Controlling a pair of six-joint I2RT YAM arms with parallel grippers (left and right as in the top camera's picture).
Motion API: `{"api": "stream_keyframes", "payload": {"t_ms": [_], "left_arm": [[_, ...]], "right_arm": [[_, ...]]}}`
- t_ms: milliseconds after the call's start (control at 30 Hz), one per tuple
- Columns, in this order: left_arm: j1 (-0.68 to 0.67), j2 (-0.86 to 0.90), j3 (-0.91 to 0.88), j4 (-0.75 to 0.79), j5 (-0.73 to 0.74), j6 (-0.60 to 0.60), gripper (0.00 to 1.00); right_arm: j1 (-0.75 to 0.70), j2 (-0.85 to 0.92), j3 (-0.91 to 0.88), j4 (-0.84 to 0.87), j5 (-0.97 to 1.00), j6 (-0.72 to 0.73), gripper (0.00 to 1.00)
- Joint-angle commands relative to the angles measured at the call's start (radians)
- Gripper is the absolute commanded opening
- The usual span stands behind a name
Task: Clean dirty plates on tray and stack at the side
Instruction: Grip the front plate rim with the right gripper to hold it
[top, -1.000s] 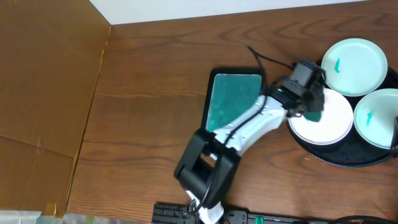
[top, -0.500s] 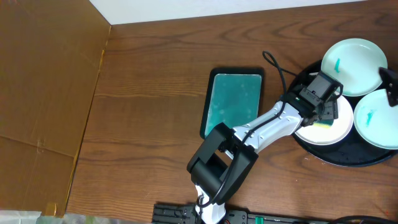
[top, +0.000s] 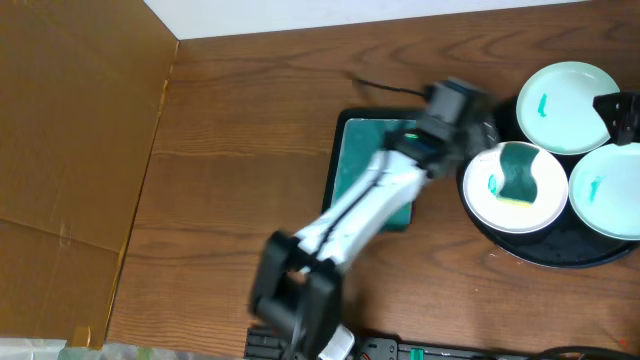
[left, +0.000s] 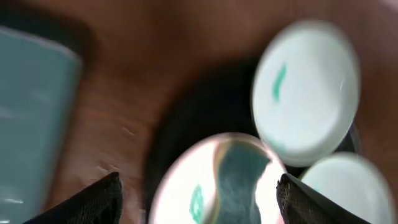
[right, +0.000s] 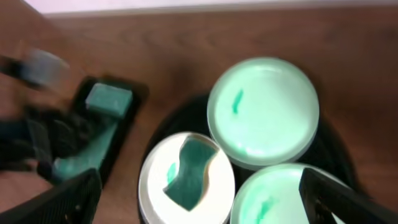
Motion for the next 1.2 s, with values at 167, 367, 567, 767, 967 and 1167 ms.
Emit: {"api": "stream_keyframes", "payload": {"t_ms": [167, 367, 567, 767, 967, 1167], "left_arm": [[0.163, -0.061, 0.0, -0.071, 0.003, 0.006, 0.79], [0.2, -0.061, 0.0, -0.134, 0.003, 0.006, 0.79], [0.201, -0.061, 0.0, -0.132, 0.003, 0.006, 0.79], [0.201, -0.061, 0.0, -0.133, 0.003, 0.006, 0.79], [0.201, -0.061, 0.0, -0.129, 0.003, 0.006, 0.79], [0.201, -0.061, 0.0, -0.129, 0.003, 0.006, 0.79]], "right_arm": [[0.063, 0.245, 0.063, -0.086, -0.002, -0.244, 0.56], [0.103, 0.379, 0.063, -0.027, 0.072, -0.183, 0.6], [0.143, 0.517, 0.063, -0.021, 0.108, -0.146, 0.54], [0.168, 0.61, 0.063, -0.063, 0.142, -0.148, 0.47], [0.184, 0.657, 0.063, -0.071, 0.146, -0.177, 0.44], [0.186, 0.69, 0.059, -0.071, 0.162, -0.176, 0.45]]}}
